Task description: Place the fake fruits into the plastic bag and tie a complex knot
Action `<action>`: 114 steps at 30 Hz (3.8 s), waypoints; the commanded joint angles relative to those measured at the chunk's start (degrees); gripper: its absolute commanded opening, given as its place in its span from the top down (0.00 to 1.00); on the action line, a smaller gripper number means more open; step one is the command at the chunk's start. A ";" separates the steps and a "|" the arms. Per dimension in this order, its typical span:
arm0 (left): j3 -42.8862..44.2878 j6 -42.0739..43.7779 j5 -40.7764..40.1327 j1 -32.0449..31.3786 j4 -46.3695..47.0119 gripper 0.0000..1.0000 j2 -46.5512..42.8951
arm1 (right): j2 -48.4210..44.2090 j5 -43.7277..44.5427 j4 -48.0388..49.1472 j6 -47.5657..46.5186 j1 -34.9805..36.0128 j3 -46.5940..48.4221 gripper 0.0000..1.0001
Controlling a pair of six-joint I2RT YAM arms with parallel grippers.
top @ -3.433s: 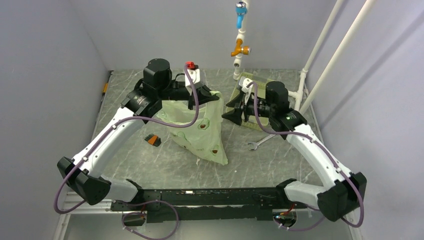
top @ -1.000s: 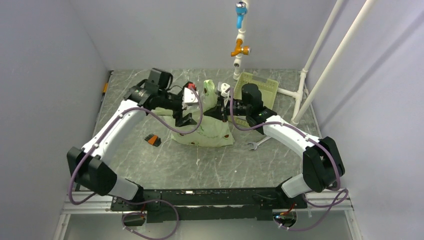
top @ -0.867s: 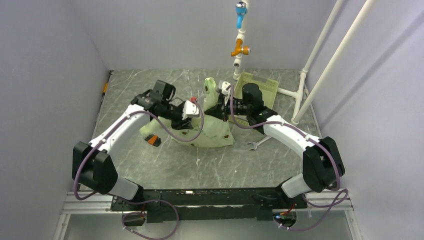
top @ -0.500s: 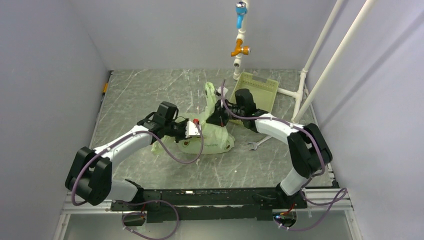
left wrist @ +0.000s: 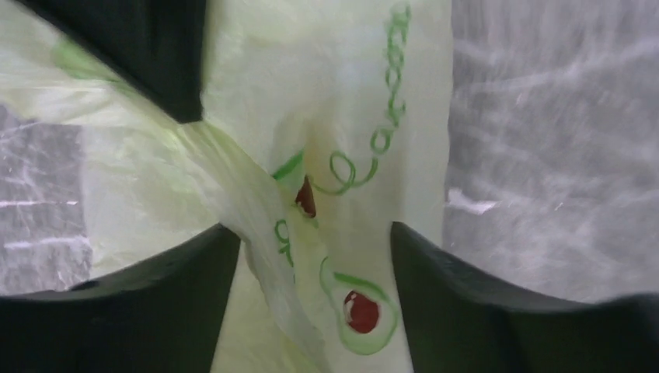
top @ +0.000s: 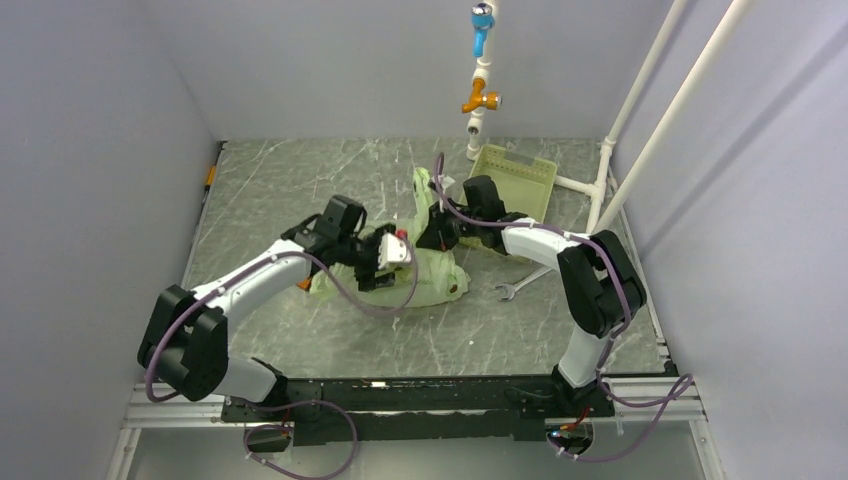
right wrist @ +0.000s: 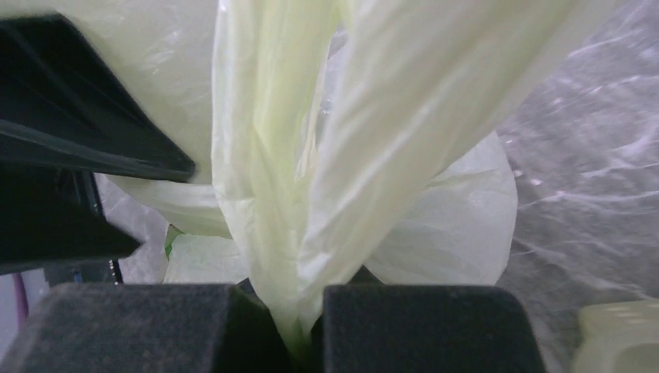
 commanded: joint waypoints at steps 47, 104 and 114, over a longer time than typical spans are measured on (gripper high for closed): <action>9.54 -23.98 20.79 23.84 -3.00 1.00 -28.96 | -0.37 2.54 -9.28 -15.93 -2.72 9.93 1.00; 21.29 -28.16 17.45 17.47 -11.23 1.00 -20.62 | -6.41 -6.39 -1.74 -37.63 16.03 15.19 0.78; 23.30 -31.23 17.82 18.70 -6.47 0.69 -23.67 | -6.87 -7.96 -1.61 -36.41 15.65 13.91 1.00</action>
